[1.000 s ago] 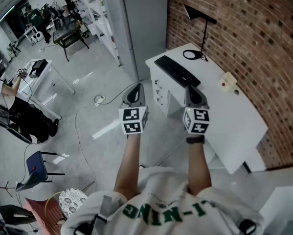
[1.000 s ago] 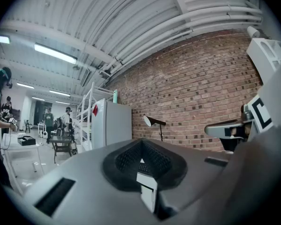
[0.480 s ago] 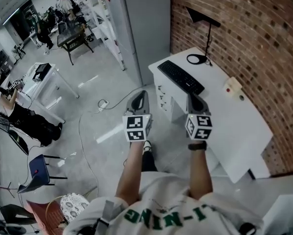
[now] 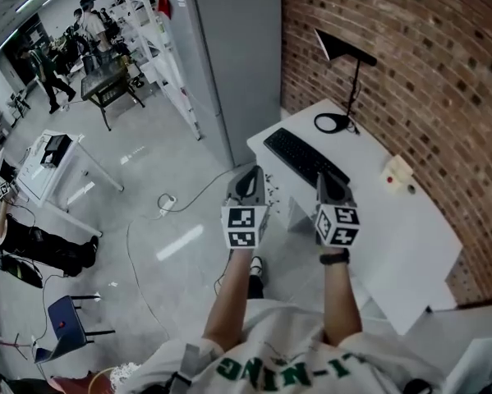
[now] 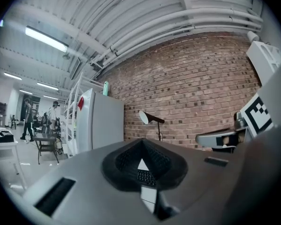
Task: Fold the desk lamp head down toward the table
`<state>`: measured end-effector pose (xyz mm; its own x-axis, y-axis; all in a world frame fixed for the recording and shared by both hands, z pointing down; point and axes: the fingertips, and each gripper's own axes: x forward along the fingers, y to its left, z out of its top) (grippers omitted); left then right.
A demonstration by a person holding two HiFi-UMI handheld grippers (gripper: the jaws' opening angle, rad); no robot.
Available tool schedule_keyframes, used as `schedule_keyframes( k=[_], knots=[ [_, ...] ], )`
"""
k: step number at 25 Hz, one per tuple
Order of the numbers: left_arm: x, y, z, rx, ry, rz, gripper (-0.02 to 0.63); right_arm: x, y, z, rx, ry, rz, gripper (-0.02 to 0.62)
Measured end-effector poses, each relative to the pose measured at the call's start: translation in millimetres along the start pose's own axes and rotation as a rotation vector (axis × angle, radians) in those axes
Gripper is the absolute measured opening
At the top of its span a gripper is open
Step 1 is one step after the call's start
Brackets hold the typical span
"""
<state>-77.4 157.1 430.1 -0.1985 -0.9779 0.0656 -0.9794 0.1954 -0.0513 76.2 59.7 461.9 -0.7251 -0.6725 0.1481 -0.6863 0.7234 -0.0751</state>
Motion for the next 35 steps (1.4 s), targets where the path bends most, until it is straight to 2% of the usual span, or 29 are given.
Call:
schedule_keyframes(
  k=[4,9,17,26,35],
  knots=[
    [51,33,6,-0.028,0.001,-0.022,0.000,52,10,7,0.005,0.002,-0.004,-0.006],
    [107,65,20,-0.020,-0.001,-0.083,0.000,110,11,28,0.004,-0.002,-0.050,-0.006],
    [181,90,26,-0.064,-0.012,-0.176,0.000,173,-5,37,0.018,0.019,-0.112,-0.006],
    [262,45,22,-0.076,0.050,-0.332,0.000,208,-57,48,0.023,0.030,-0.158,-0.006],
    [347,23,48,-0.043,0.049,-0.390,0.000,257,-122,75,0.026,-0.002,-0.151,-0.006]
  ],
)
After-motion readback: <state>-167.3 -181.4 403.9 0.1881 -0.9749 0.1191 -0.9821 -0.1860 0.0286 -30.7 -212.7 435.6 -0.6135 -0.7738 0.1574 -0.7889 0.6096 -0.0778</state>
